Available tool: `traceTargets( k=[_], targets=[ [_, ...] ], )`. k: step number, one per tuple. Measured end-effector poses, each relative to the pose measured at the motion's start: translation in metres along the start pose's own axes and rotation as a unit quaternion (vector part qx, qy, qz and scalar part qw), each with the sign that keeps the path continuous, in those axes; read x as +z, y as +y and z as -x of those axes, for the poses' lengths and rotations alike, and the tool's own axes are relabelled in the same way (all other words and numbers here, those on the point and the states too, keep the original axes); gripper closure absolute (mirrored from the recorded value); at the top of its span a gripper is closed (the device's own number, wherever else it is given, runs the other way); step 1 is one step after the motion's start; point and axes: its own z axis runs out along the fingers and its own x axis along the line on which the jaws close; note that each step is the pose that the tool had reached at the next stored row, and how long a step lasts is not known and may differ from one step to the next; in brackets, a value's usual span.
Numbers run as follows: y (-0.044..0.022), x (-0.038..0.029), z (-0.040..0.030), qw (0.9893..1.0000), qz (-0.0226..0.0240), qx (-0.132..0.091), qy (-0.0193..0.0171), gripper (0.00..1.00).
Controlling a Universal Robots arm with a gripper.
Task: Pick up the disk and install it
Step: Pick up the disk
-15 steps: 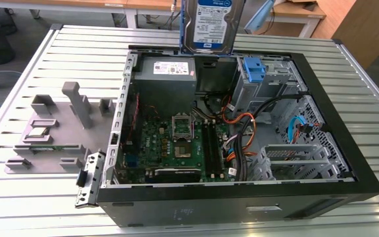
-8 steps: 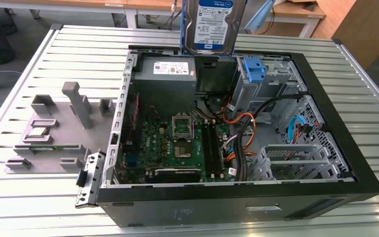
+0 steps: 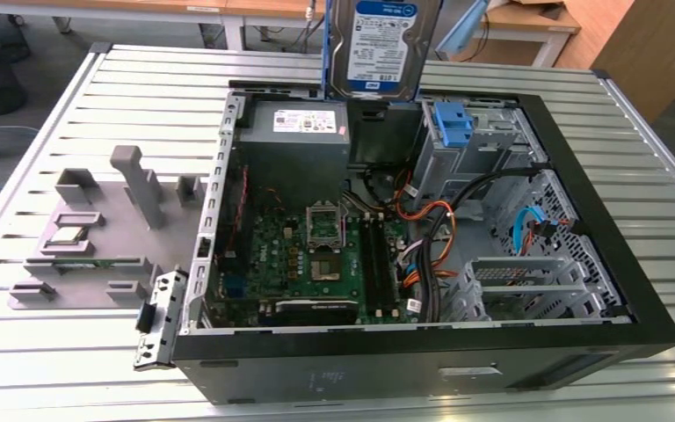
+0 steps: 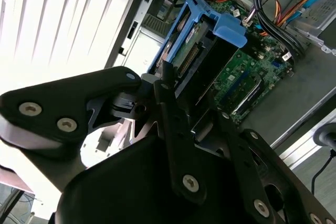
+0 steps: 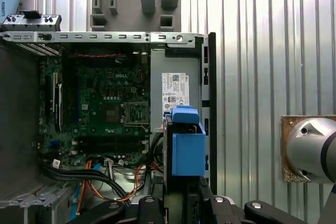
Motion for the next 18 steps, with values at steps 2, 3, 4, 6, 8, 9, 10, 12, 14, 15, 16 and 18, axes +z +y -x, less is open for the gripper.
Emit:
traceTargets(
  k=[2, 3, 4, 6, 8, 9, 10, 12, 14, 15, 16, 18],
  targets=[
    [-0.0001, 0.0000, -0.0004, 1.0000, 0.0000, 0.000, 0.0000, 0.65],
    [-0.0001, 0.0000, -0.0006, 1.0000, 0.0000, 0.000, 0.0001, 0.65],
    [-0.0001, 0.0000, -0.0016, 1.0000, 0.0000, 0.000, 0.0001, 0.65],
    [-0.0002, 0.0000, -0.0028, 1.0000, 0.0000, 0.000, 0.0000, 0.65],
    [-0.0002, -0.0001, -0.0032, 1.0000, 0.0000, 0.000, 0.0001, 0.65],
    [-0.0002, -0.0001, -0.0036, 1.0000, 0.0000, 0.000, 0.0001, 0.65],
    [-0.0002, -0.0001, -0.0039, 1.0000, 0.0000, 0.000, 0.0001, 0.65],
    [-0.0002, -0.0002, -0.0050, 1.0000, 0.0000, 0.000, 0.0001, 0.65],
    [-0.0002, -0.0002, -0.0059, 1.0000, 0.0000, 0.000, 0.0000, 0.65],
    [-0.0002, -0.0002, -0.0063, 1.0000, 0.0000, 0.000, 0.0000, 0.65],
    [-0.0002, -0.0002, -0.0066, 1.0000, 0.0000, 0.000, 0.0000, 0.65],
    [-0.0003, -0.0002, -0.0072, 1.0000, 0.0000, 0.000, 0.0000, 0.65]
  ],
)
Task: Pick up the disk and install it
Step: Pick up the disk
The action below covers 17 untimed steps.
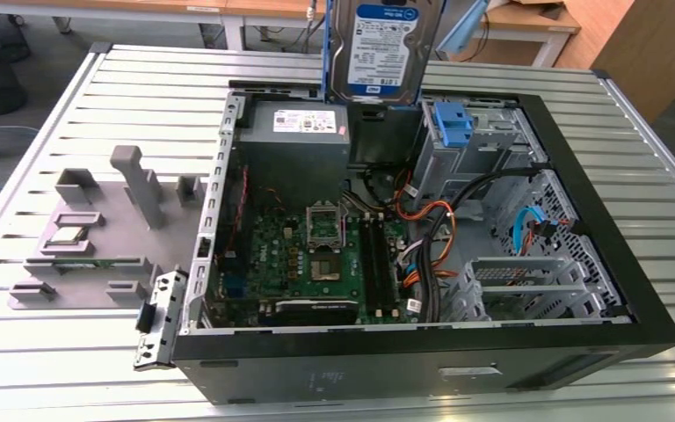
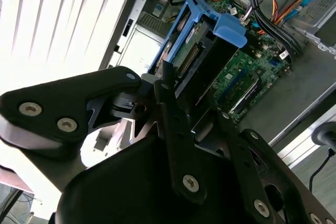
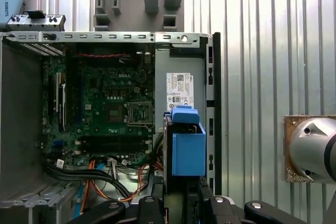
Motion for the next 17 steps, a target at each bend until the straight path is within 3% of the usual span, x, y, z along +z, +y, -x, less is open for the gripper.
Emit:
traceTargets(
  k=[17],
  targets=[
    [-0.0003, -0.0004, -0.0107, 1.0000, 0.0000, 0.000, 0.0000, 0.65]
  ],
)
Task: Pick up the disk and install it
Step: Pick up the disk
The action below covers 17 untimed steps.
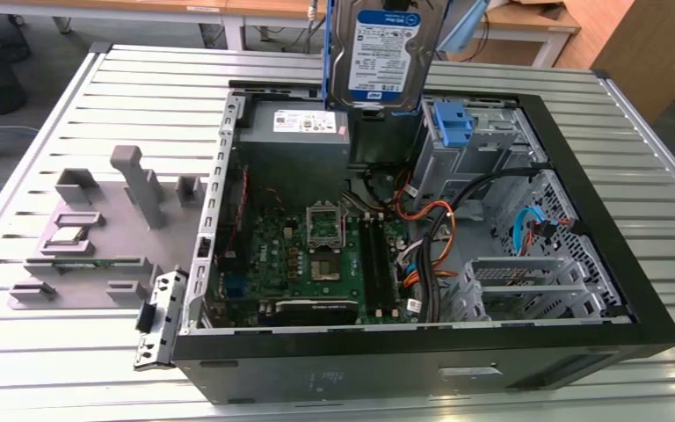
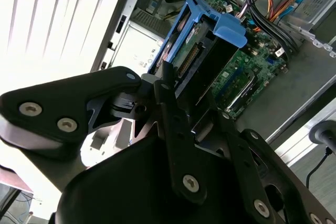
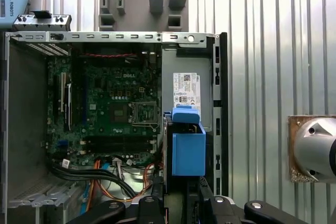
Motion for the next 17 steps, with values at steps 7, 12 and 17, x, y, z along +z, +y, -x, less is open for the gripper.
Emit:
traceTargets(
  k=[7, 12, 17],
  targets=[
    [-0.0001, -0.0001, -0.0028, 1.0000, 0.0000, 0.000, 0.0000, 0.65],
    [-0.0001, -0.0002, -0.0046, 1.0000, 0.0000, 0.000, 0.0000, 0.65],
    [-0.0002, -0.0002, -0.0064, 1.0000, 0.0000, 0.000, -0.0001, 0.65]
  ],
)
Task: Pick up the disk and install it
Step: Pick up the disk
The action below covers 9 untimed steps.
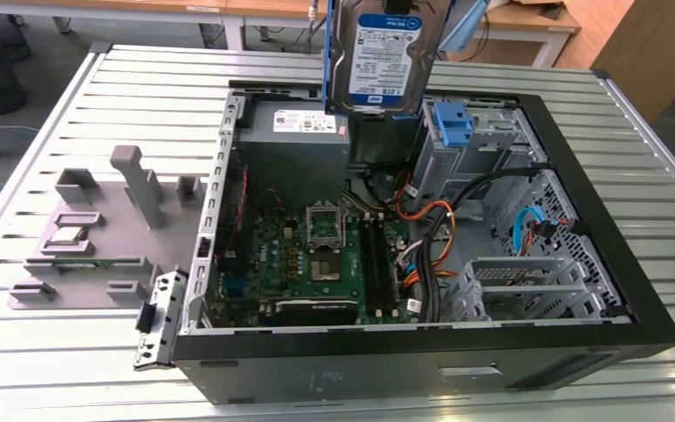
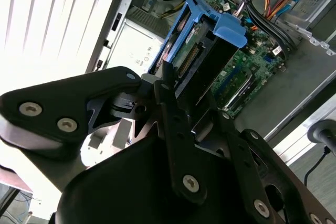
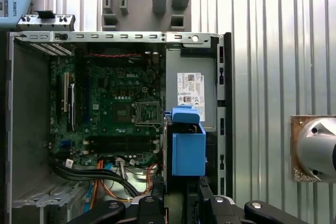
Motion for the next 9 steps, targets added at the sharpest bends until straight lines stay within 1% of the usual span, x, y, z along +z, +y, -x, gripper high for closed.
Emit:
traceTargets(
  k=[9],
  targets=[
    [-0.0001, -0.0001, -0.0020, 1.0000, 0.0000, 0.000, 0.0000, 0.65]
  ],
)
